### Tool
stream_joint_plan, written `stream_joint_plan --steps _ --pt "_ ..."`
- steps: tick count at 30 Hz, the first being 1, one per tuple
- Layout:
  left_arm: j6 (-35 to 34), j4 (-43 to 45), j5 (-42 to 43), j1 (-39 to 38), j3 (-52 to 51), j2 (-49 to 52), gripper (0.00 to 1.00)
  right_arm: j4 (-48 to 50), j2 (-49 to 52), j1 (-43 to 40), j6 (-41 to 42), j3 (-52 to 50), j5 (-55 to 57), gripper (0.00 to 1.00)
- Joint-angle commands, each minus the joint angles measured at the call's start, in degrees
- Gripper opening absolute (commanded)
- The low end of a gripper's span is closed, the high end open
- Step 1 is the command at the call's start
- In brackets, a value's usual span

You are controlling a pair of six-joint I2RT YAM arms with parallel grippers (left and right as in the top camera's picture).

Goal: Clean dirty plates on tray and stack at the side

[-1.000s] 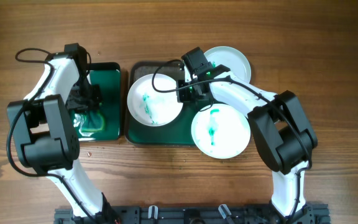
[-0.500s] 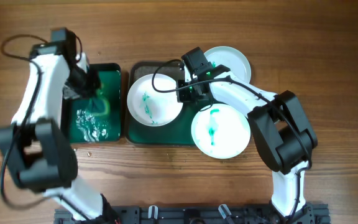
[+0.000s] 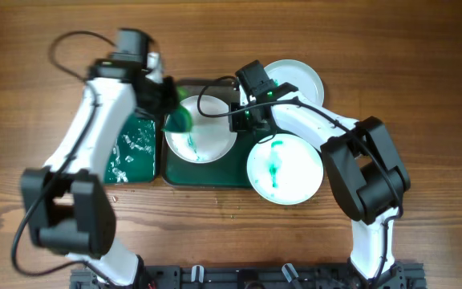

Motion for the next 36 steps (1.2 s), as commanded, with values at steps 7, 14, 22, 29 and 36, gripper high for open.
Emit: stream_joint_plan --steps 7,14,22,29,36 --pt "-9.4 1.2 -3.8 -4.3 -1.1 13.9 0.04 -1.6 1.7 -0.8 0.5 0.1 1.2 0.04" --pt "10.6 6.0 23.1 -4.3 -1.0 14.5 0.04 -1.6 1.7 -0.8 0.3 0.1 0.7 0.04" --pt "-8.2 9.4 -7.6 -4.2 -1.0 14.5 0.04 -1.6 1.7 -0.8 0.3 0.1 0.7 0.05" --pt "-16.2 -2.4 -20.9 -4.2 -0.5 14.4 0.04 -1.5 1.7 -0.8 0.3 0.1 0.5 0.04" --pt "12.3 -1.2 21.5 -4.2 -0.5 14.4 0.04 -1.5 1.7 -0.8 0.3 0.1 0.5 0.04"
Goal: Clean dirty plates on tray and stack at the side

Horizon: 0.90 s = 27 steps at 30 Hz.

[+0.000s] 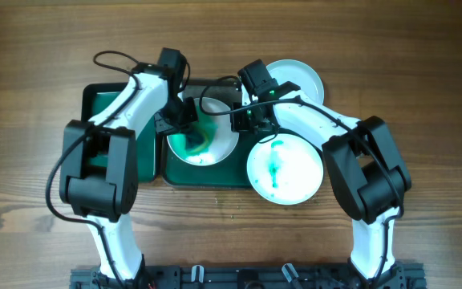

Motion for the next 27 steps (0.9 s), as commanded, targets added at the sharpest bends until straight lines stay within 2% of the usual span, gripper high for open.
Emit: stream_joint_plan --steps 1,5,8,11,13,17,22,27 --pt "13.0 2.0 21.6 -0.7 -1.2 0.9 0.04 -0.6 1.7 -0.3 0.2 0.0 1.4 0.04" --pt "11.9 9.1 19.0 -0.7 -1.2 0.9 0.04 -0.6 1.7 -0.3 0.2 0.0 1.0 0.04" --pt "1.4 12.3 0.0 -0.7 -1.2 0.9 0.04 -0.6 1.7 -0.3 0.2 0.0 1.0 0.04" --pt "-8.9 10.1 -20.4 -0.7 -1.2 0.9 0.04 -0.6 1.7 -0.3 0.2 0.0 1.0 0.04" --pt "-11.5 6.8 -25.9 -0.7 -1.2 0.9 0.04 -0.6 1.7 -0.3 0.1 0.0 1.0 0.04" --pt "-11.5 0.3 -24.3 -1.5 -1.2 0.9 0.04 -0.5 1.7 -0.3 0.2 0.0 1.0 0.04" --pt "-4.7 -5.7 -13.0 -4.2 -1.2 0.9 0.04 -0.5 1.7 -0.3 0.2 0.0 1.0 0.04" --pt "-5.4 -10.8 -18.2 -5.3 0.2 0.7 0.04 -0.6 1.7 -0.3 0.1 0.0 0.4 0.04"
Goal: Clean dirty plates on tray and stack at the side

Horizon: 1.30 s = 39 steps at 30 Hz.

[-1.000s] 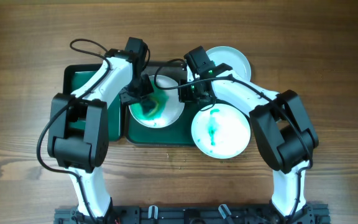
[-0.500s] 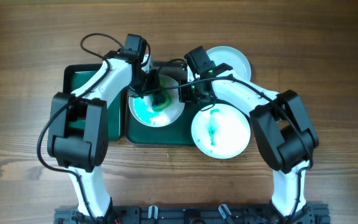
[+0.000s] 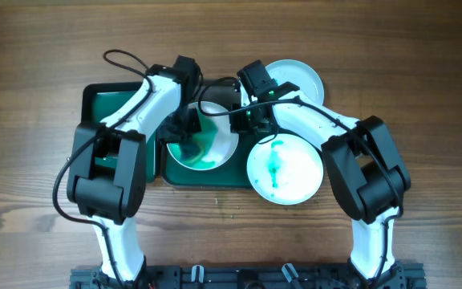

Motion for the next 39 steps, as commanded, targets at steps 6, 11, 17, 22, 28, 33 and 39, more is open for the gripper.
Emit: stream_joint_plan --steps 6,11,17,22,28,33,39 --pt "-1.5 -9.4 -4.4 1.3 11.4 -3.5 0.04 -1.3 1.6 -0.5 0.3 0.0 1.0 0.04" --pt "-1.4 -16.2 -4.4 7.7 22.7 -7.6 0.04 -2.3 0.9 -0.5 0.2 0.1 0.9 0.04" --pt "-1.0 -16.3 -4.4 16.3 24.1 -10.3 0.04 -6.4 -6.9 1.1 -1.5 0.3 15.4 0.04" --pt "-1.0 -15.9 -4.4 17.2 24.1 -10.2 0.04 -9.4 -15.3 6.8 -4.2 0.3 39.4 0.04" --pt "-1.0 -15.9 -4.4 17.2 24.1 -10.2 0.04 -9.4 -21.3 16.8 -10.6 0.3 67.5 0.04" --pt "-1.0 -15.9 -4.4 17.2 24.0 -10.2 0.04 -7.3 -21.5 24.0 -15.4 0.3 88.6 0.04" --pt "-1.0 -15.9 -4.4 17.2 24.0 -10.2 0.04 0.5 -21.4 29.3 -26.6 0.3 104.7 0.04"
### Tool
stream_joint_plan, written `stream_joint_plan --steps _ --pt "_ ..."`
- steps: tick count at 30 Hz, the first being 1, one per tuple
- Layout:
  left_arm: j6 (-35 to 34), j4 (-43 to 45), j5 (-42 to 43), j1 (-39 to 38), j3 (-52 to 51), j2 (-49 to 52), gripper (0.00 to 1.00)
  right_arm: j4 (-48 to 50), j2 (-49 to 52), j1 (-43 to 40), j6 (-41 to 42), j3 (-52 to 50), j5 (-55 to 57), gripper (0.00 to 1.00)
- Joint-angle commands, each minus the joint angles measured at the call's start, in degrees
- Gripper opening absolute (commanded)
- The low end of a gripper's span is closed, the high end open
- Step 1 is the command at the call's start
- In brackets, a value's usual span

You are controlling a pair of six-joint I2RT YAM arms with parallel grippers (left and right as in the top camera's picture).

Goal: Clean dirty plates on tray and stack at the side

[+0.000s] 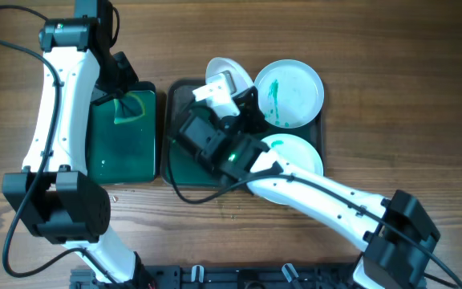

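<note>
A dark green tray (181,170) lies mid-table, its left half bare. Over the tray's far left corner my right gripper (221,90) is shut on the rim of a white plate (231,71), which it holds tilted. A plate with a green smear (295,95) rests on the tray's far right. A second smeared plate (299,154) lies below it, partly under my right arm. My left gripper (122,90) is shut on a green sponge (131,109), held over the far end of the green water basin (123,148).
The basin stands directly left of the tray, touching it. My right arm crosses the tray's near right part diagonally. Cables loop from both arms. Bare wooden table surrounds the tray and basin.
My left gripper has left the plate with the sponge and is now over the basin. My right gripper now holds that plate tilted at the tray's far edge, and the tray's left half is bare.
First the sponge was at the plate's far rim while my right gripper held the plate's right rim. At the two later moments the sponge was down on the plate at different spots. Now the sponge is at the basin and the plate is held up.
</note>
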Motion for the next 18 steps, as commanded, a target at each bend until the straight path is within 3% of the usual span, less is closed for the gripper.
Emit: stream_joint_plan --steps 1,6,11,15,18 --pt "-0.6 0.2 -0.5 -0.2 0.5 -0.5 0.04 5.1 -1.4 1.9 -10.3 0.3 13.3 0.04" --pt "-0.6 0.2 -0.5 -0.2 0.5 -0.5 0.04 15.3 -1.4 2.3 -18.8 0.3 13.3 0.04" --pt "-0.6 0.2 -0.5 -0.2 0.5 -0.5 0.04 18.0 -1.4 1.9 -17.9 0.3 8.7 0.04" --pt "-0.6 0.2 -0.5 -0.2 0.5 -0.5 0.04 11.7 -1.4 -0.7 -8.5 0.2 0.2 0.04" --pt "-0.6 0.2 -0.5 -0.2 0.5 -0.5 0.04 -0.3 -1.4 -4.6 7.0 0.2 -20.0 0.04"
